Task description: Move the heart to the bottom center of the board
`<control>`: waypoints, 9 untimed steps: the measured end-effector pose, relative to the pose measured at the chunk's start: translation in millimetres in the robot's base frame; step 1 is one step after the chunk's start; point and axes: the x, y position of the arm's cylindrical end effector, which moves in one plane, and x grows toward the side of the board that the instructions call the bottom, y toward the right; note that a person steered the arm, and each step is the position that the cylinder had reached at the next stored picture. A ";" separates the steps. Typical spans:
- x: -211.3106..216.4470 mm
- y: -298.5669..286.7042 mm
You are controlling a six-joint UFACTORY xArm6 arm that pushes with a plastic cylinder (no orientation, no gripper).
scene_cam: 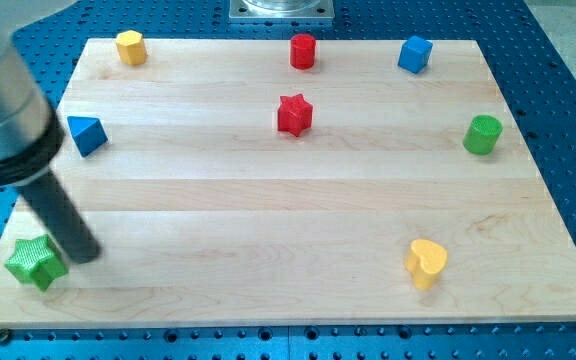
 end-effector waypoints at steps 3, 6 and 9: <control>-73.3 295.9; -44.4 442.3; -7.9 435.3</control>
